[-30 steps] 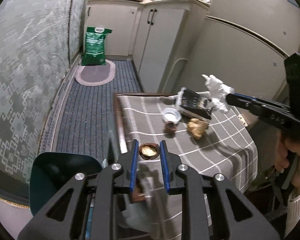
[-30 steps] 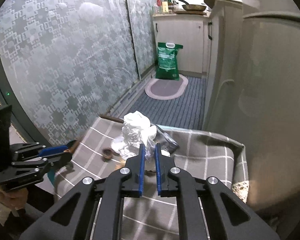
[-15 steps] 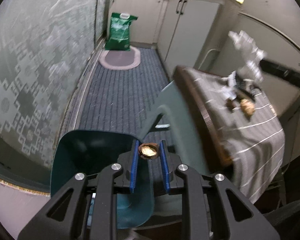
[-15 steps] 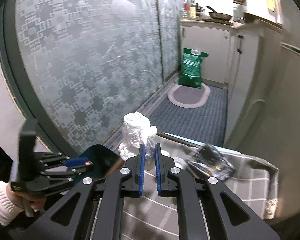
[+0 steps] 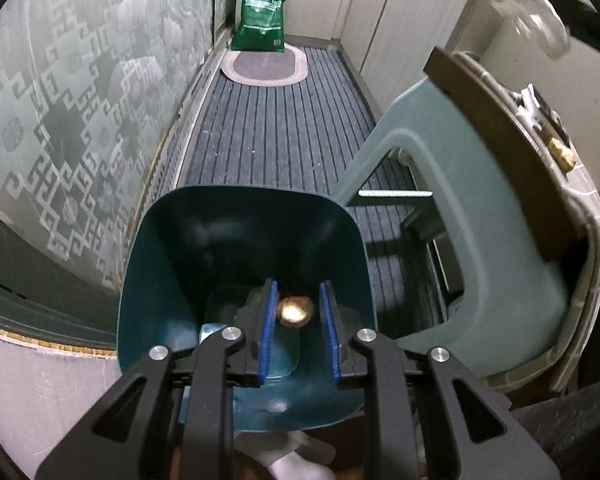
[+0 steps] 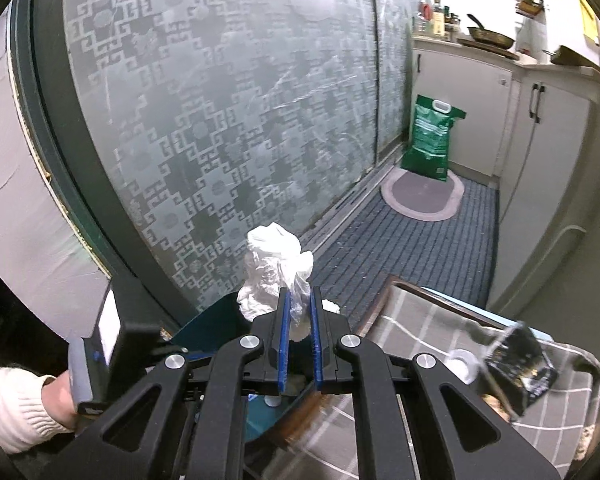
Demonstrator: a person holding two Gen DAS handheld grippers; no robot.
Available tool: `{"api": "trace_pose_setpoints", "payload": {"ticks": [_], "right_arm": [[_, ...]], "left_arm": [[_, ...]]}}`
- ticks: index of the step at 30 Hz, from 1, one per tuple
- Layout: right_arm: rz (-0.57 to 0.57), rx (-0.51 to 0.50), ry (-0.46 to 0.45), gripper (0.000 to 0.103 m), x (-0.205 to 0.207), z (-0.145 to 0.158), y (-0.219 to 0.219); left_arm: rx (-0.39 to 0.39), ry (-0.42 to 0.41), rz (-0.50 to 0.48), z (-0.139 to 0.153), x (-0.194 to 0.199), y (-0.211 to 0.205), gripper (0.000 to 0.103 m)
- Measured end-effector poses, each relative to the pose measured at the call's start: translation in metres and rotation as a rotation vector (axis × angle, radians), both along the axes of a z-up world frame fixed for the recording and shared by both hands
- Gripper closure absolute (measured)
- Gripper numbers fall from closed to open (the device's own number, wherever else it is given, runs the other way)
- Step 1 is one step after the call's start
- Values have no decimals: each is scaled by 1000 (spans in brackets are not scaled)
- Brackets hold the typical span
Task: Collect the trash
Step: 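Drop the shell and white tissue into the teal bin, opening both grippers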
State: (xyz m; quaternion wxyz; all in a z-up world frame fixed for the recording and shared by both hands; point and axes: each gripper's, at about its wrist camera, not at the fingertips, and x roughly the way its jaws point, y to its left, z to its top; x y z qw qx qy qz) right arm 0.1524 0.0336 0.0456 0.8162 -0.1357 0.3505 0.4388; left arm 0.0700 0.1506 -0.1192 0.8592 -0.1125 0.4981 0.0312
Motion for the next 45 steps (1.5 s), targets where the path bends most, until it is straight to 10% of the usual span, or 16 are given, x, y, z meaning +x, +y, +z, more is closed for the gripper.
{"api": "trace_pose_setpoints", "payload": {"ticks": [39, 45], "right_arm": [[155, -418, 225, 94, -49, -163, 126], [140, -448, 239, 75, -48, -172, 122]], "left_arm": [[18, -314, 133, 127, -82, 56, 78], [9, -353, 149, 141, -86, 59, 78]]}}
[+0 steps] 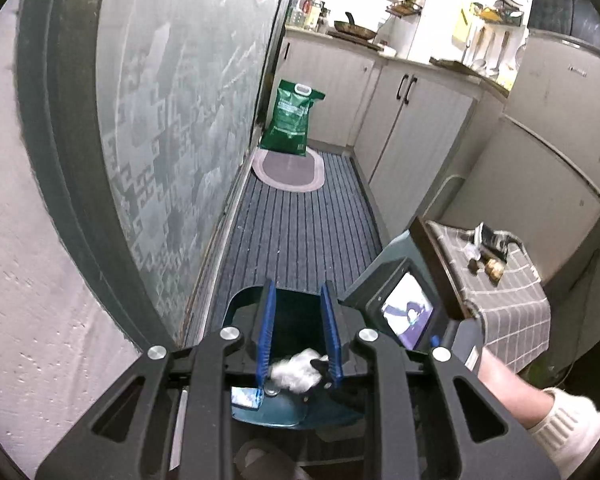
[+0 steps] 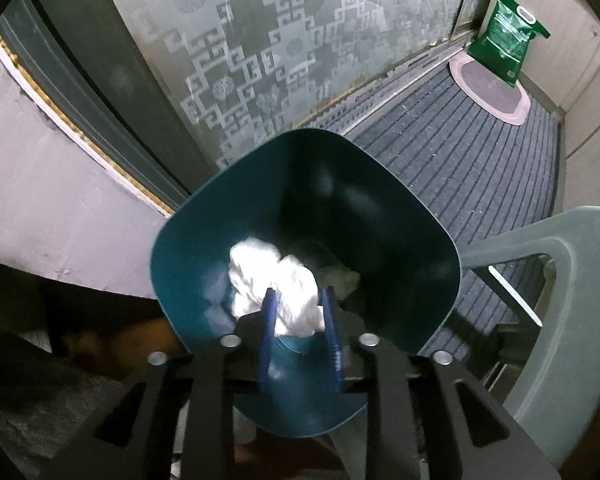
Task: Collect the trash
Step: 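Drop the shell and white tissue into the teal bin, opening both grippers, then move both grippers back over the table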
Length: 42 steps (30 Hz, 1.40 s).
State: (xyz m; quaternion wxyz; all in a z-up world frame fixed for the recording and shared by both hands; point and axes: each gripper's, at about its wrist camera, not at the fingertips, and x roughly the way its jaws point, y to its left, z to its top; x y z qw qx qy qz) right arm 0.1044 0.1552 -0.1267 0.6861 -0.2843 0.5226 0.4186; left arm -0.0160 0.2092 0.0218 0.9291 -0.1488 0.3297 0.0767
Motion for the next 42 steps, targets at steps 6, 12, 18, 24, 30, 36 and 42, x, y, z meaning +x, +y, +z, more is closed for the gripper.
{"api": "trace_pose_setpoints", "payload": {"ticks": [6, 12, 18, 24, 30, 36, 42], "right_arm": [[8, 66, 4, 74, -1, 19, -3], [20, 168, -31, 74, -7, 56, -12], [-2, 278, -84, 74, -3, 99, -38], [-79, 370, -142, 71, 15, 134, -80], [-179, 392, -184, 67, 39, 143, -128], [-272, 387, -227, 53, 60, 144, -178], [-328, 349, -262, 52, 75, 137, -213]], "left_arm": [[3, -31, 17, 10, -1, -3, 74], [25, -75, 21, 23, -3, -9, 69], [21, -94, 20, 31, 3, -19, 64], [26, -111, 5, 37, 14, -33, 62], [40, -95, -53, 35, 36, -66, 60], [56, -81, -105, 31, 54, -94, 58], [54, -55, -135, 23, 72, -116, 57]]}}
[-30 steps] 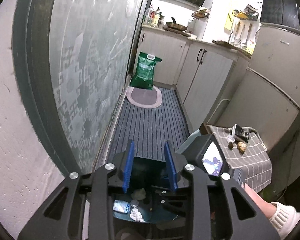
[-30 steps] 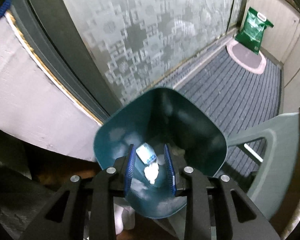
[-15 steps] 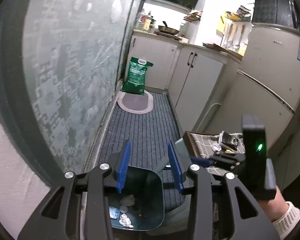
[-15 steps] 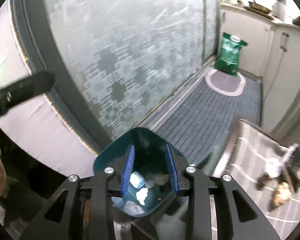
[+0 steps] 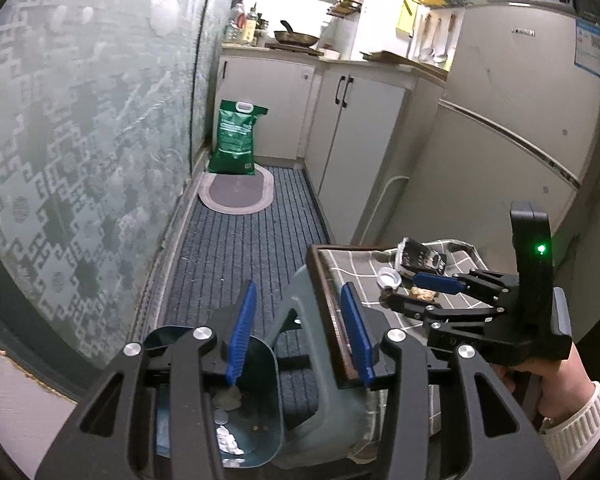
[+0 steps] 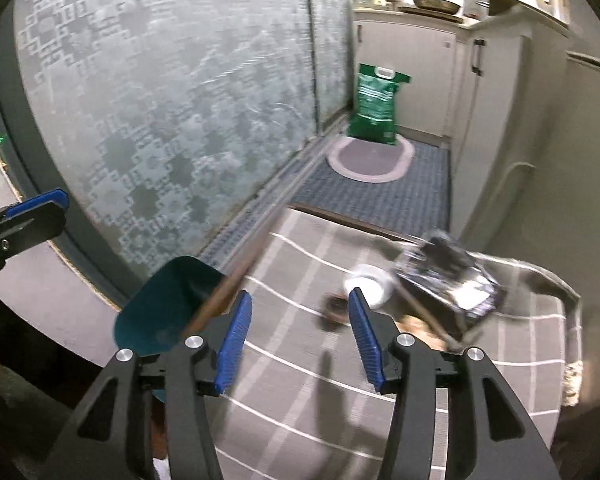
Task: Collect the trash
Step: 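Move both grippers back over the table, then grasp the ginger root with the right gripper while the left grasps another brown shell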
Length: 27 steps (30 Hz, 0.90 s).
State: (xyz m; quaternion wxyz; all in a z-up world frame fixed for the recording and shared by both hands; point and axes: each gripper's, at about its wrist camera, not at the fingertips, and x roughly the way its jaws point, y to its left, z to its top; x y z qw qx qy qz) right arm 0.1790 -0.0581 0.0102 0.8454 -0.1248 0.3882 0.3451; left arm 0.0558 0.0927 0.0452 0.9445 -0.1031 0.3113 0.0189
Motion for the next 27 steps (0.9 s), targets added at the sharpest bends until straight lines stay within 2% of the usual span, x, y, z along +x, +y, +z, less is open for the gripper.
{"api": "trace_pose_setpoints", "payload": {"ticks": [8, 14, 19, 21, 27], "right_arm": [[-33, -31, -1, 52, 14, -14, -30], [-23, -45, -4, 47, 19, -23, -37], [-24, -66, -10, 46, 24, -30, -39], [-21, -53, -11, 59, 24, -31, -43], [-9, -27, -4, 59, 23, -28, -50]], "left_arm": [[2, 37, -36, -12, 21, -25, 56], [7, 66, -61, -22, 35, -40, 56], [8, 93, -90, -32, 46, -53, 56], [12, 105, -101, -37, 48, -57, 56], [6, 144, -127, -52, 60, -70, 56]]}}
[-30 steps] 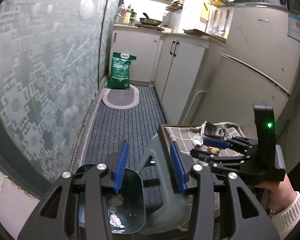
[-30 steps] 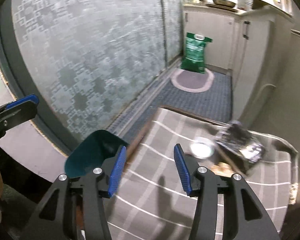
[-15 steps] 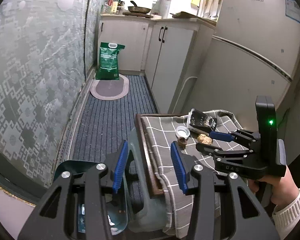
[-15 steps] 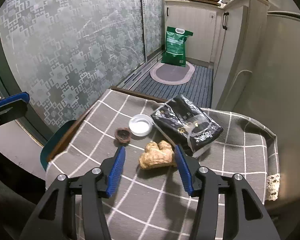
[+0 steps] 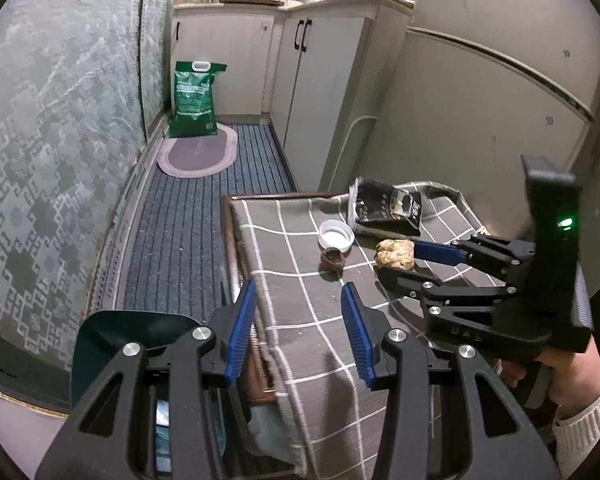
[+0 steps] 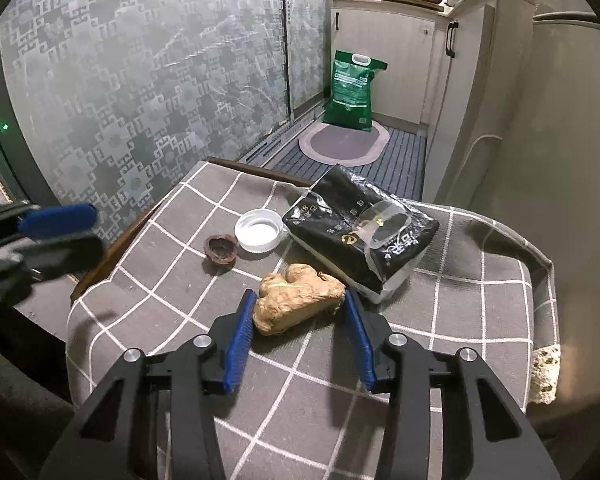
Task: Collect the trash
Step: 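Grasp the ginger root with the right gripper while the left grasps another brown shell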
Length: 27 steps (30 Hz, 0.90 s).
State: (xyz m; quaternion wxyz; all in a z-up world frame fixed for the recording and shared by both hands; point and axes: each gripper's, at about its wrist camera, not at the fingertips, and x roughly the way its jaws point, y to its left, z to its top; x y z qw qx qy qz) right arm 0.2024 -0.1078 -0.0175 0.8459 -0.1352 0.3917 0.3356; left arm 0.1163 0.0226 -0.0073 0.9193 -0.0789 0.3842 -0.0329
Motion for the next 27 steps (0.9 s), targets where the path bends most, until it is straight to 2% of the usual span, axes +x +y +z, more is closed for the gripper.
{"api": "trace_pose_setpoints", "payload": {"ticks": [9, 13, 17, 27], "right_arm": [[-3, 43, -11, 59, -10, 18, -20], [-13, 65, -14, 59, -10, 25, -34], [-34, 87, -20, 59, -11, 32, -49], [-60, 138, -40, 59, -18, 50, -73]], "left_arm": [[19, 32, -29, -19, 20, -22, 57], [69, 51, -39, -33, 29, -30, 62], [101, 37, -37, -36, 34, -33, 63], [111, 30, -46, -36, 48, -43, 79]]}}
